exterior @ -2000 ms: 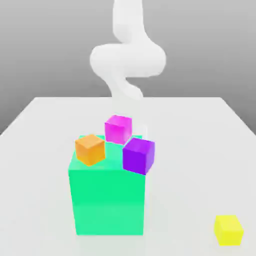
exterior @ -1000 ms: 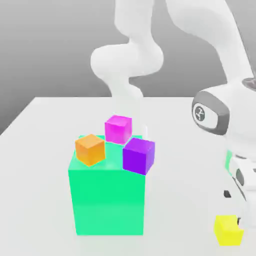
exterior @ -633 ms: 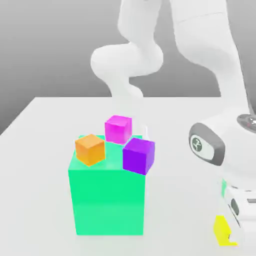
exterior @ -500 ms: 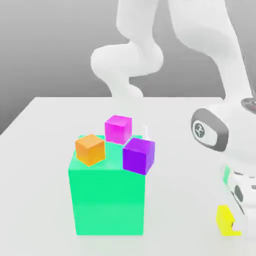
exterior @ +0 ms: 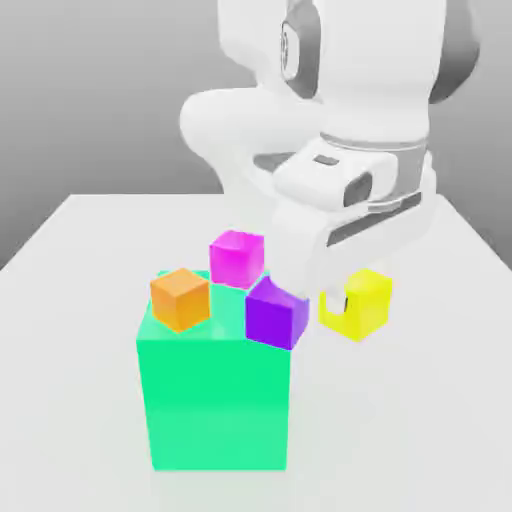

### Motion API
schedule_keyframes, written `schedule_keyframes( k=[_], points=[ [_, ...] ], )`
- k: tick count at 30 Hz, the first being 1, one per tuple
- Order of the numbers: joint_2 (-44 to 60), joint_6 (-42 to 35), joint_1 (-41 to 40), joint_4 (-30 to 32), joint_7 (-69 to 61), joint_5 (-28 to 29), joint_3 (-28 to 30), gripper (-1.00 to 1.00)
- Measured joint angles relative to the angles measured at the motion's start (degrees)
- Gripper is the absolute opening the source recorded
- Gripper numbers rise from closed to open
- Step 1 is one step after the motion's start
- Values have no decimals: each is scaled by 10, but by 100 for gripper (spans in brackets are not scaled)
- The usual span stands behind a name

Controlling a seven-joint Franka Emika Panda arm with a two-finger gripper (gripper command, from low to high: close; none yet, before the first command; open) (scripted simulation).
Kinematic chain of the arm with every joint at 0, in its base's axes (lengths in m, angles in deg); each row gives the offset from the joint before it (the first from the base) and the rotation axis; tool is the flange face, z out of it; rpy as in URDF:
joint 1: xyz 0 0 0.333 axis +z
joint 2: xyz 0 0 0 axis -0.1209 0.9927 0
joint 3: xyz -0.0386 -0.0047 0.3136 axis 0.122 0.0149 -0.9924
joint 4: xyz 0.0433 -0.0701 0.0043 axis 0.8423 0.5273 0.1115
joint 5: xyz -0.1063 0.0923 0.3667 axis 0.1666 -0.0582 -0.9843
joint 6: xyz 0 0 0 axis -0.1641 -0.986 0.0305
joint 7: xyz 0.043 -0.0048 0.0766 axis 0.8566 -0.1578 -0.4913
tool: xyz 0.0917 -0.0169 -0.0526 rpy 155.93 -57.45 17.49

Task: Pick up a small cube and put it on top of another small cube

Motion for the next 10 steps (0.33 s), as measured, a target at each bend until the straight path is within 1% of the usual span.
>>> schedule_keyframes(
  k=[2, 3, 6, 7, 10],
  points=[
    [-42, -40, -22, 2, 49, 0, 5, -100],
    [-53, -45, -30, 7, 65, 0, 6, -100],
    [-41, 3, -38, 43, 78, -1, 7, -100],
    [-33, 24, -39, 57, 79, -1, 7, 100],
    [-33, 24, -39, 57, 79, -1, 7, 100]
  ],
)
